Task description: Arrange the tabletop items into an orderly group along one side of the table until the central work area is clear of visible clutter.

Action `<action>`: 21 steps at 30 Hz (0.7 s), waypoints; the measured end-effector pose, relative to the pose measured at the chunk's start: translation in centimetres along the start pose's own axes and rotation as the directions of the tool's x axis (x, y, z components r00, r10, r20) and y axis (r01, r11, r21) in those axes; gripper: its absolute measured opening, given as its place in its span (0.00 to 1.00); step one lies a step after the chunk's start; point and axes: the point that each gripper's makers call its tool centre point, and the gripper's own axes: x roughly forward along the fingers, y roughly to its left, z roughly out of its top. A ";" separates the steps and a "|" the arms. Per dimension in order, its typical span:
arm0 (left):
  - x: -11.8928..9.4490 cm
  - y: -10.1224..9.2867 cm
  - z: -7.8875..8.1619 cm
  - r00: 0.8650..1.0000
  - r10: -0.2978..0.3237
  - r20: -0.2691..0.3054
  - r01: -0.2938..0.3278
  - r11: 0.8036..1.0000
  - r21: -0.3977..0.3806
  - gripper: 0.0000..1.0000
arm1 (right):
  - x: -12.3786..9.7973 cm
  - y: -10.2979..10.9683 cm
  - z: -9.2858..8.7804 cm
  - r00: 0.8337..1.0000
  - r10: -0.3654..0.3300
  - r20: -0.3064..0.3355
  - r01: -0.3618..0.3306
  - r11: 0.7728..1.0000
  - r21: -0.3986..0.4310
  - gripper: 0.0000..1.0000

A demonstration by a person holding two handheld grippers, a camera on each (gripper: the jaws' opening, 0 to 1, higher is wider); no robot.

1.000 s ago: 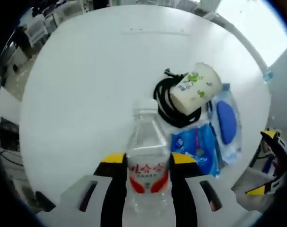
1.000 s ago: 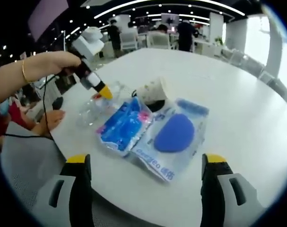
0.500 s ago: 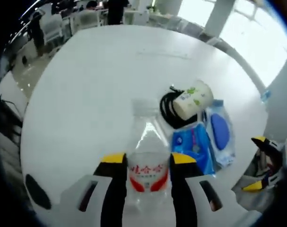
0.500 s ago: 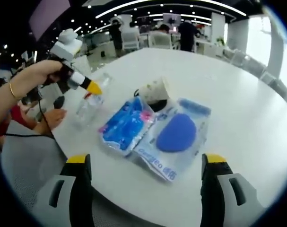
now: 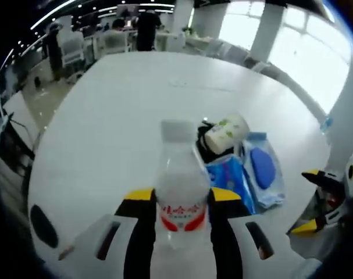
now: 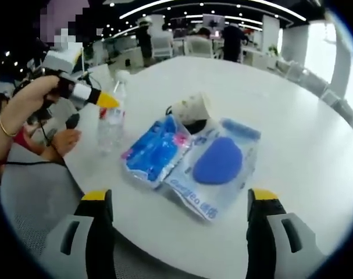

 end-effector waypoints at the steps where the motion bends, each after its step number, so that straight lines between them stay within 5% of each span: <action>1: 0.0 0.1 0.2 1.000 0.007 0.012 -0.007 1.000 0.000 0.32 | 0.0 0.1 0.0 1.000 0.005 0.000 -0.005 1.000 0.007 0.95; 13: 0.3 0.4 1.7 0.997 0.026 0.076 -0.026 1.000 -0.006 0.31 | 0.0 0.1 -0.2 1.000 0.010 -0.010 -0.010 1.000 0.007 0.94; 21: 0.2 1.5 3.3 0.980 0.085 0.180 -0.083 0.996 -0.016 0.31 | 0.1 0.1 -0.3 1.000 0.014 -0.013 -0.014 1.000 0.017 0.94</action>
